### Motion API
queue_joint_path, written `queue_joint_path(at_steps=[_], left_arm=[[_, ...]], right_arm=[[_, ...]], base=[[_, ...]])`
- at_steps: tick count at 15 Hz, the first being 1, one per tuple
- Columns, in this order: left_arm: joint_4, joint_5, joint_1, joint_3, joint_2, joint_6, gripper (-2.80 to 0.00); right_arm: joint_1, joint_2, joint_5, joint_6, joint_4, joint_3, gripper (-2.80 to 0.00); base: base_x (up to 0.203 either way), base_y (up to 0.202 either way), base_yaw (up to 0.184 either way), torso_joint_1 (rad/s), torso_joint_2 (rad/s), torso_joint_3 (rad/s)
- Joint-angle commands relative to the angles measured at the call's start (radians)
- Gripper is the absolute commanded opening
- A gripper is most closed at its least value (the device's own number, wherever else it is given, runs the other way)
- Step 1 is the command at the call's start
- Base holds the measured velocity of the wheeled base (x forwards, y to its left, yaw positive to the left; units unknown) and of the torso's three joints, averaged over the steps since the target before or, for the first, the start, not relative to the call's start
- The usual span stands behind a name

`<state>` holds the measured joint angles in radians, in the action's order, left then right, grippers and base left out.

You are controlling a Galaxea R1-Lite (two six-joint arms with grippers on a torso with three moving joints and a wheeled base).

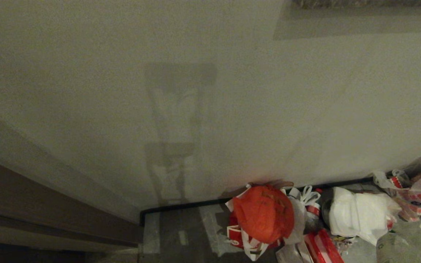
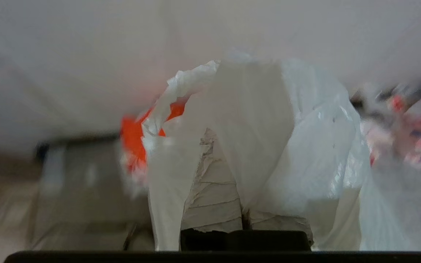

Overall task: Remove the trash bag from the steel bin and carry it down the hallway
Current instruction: Put the trash bag at the door

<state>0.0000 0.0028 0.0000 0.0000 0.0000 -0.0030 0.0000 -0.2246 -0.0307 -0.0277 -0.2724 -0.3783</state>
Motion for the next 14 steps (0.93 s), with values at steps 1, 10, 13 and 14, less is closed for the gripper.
queue_joint_path(at_steps=[1, 10, 13, 14], left_arm=[[0.0, 0.0, 0.0, 0.002, 0.0, 0.0, -2.8], [0.0, 0.0, 0.0, 0.002, 0.0, 0.0, -2.8], [0.001, 0.0, 0.0, 0.002, 0.0, 0.0, -2.8], [0.0, 0.0, 0.0, 0.001, 0.0, 0.0, -2.8]], right_arm=[[0.0, -0.231, -0.014, 0.003, -0.058, -0.103, -2.8], [0.128, -0.882, -0.027, 0.046, -0.081, -0.37, -2.8], [0.238, -0.997, -0.018, 0.084, -0.055, -0.397, 0.0], [0.274, -1.03, 0.0, 0.084, -0.04, -0.407, 0.0]], base=[[0.0, 0.0, 0.0, 0.0, 0.0, 0.0], [0.0, 0.0, 0.0, 0.0, 0.0, 0.0], [0.0, 0.0, 0.0, 0.0, 0.0, 0.0], [0.0, 0.0, 0.0, 0.0, 0.0, 0.0]])
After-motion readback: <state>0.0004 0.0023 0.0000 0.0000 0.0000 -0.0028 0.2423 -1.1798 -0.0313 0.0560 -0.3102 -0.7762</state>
